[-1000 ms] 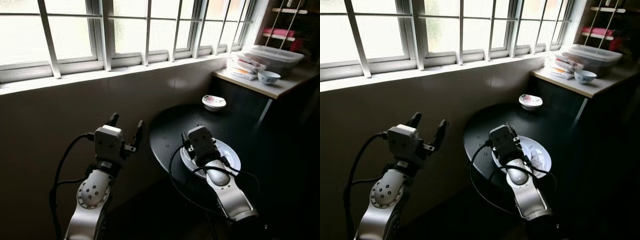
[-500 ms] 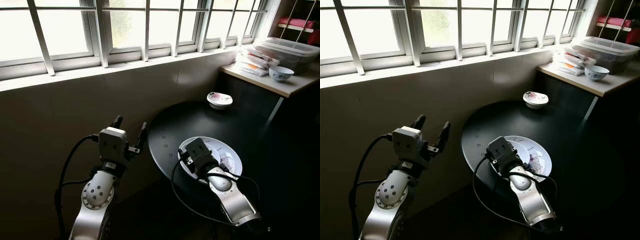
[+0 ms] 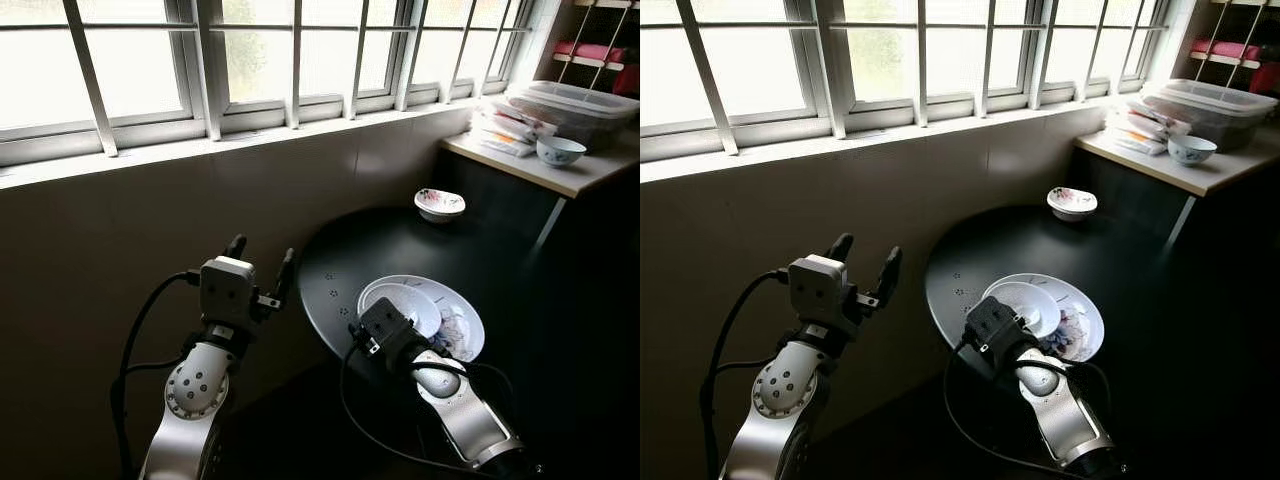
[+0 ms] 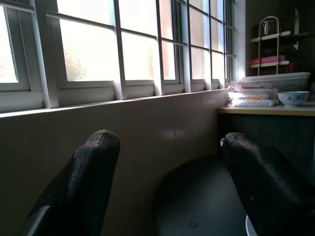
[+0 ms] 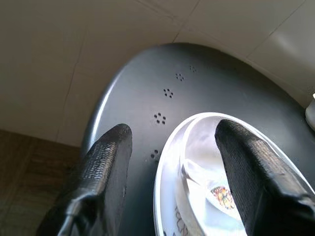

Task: Kitchen organization

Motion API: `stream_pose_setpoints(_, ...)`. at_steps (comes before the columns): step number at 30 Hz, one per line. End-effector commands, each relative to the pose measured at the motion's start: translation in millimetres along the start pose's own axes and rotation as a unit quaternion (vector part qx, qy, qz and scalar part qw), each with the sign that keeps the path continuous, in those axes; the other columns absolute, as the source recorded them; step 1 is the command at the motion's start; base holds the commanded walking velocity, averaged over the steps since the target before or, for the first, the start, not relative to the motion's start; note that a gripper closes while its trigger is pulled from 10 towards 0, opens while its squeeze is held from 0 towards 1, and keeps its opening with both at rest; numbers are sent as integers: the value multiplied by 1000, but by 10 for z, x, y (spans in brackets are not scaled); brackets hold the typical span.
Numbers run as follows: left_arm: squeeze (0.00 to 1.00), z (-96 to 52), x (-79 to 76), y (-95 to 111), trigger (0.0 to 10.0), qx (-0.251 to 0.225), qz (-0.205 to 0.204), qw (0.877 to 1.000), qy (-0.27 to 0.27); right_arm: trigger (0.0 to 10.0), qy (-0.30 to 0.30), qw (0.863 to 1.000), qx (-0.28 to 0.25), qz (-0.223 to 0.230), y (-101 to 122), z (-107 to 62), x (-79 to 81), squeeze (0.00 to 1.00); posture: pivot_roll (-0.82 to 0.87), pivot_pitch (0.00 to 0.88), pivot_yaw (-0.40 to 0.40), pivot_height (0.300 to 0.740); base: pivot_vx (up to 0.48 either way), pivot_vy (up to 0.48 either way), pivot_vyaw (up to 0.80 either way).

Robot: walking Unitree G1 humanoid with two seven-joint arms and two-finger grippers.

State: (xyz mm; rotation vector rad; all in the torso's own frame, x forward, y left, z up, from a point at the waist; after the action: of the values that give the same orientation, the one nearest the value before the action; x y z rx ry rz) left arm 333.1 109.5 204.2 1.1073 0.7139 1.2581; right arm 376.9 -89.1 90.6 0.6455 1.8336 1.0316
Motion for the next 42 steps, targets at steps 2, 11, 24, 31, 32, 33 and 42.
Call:
stream_pose_setpoints(2, 0, -9, -6, -54, 10000, 12, 0, 1000, 1, 10000, 2, 1000, 22, -5, -110, -15, 10, 0, 102, 0, -59, 740, 0, 0, 0)
stream_pose_setpoints(11, 0, -7, -8, -83, 10000, 17, 0, 1000, -1, 10000, -12, 999, 38, 8, -250, -15, -100, 0, 102, 0, -57, 740, 0, 0, 0)
stream_pose_setpoints(24, 0, -16, 7, -106, 10000, 21, 3, 1000, 1, 5333, -32, 999, 36, 12, -309, 8, -219, 0, 105, 0, -57, 740, 0, 0, 0)
stream_pose_setpoints(31, 0, -17, -2, -129, 10000, 24, 3, 1000, -1, 10000, -30, 999, 7, 18, -222, 39, -224, 0, 105, 0, -56, 740, 0, 0, 0)
stream_pose_setpoints(32, 0, -17, -4, -129, 10000, 24, 3, 1000, -1, 10000, -29, 999, 4, 17, -217, 47, -218, 0, 108, 0, -55, 740, 0, 0, 0)
stream_pose_setpoints(33, 0, -18, -6, -129, 10000, 24, 3, 1000, -1, 10000, -27, 999, 0, 17, -209, 54, -213, 0, 110, 0, -56, 740, 0, 0, 0)
stream_pose_setpoints(42, 0, -26, 16, -143, 10000, 27, 5, 1000, 1, 7922, -23, 999, 7, 21, -248, 113, -232, 0, 119, 0, -59, 740, 0, 0, 0)
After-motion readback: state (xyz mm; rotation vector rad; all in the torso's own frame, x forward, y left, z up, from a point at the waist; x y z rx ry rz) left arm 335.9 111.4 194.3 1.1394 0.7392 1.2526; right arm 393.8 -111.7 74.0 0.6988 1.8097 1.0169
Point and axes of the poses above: a point about 5 cm out from each wrist's last joint towards the gripper, its own z axis pointing out of the wrist towards the gripper, its own y axis along the axis of the wrist's last joint, x = y × z, the point moved 6 cm from there along z, pointing out of the wrist towards the gripper, and after that the axes turned 2 degrees about z, right-handed, at the moved point
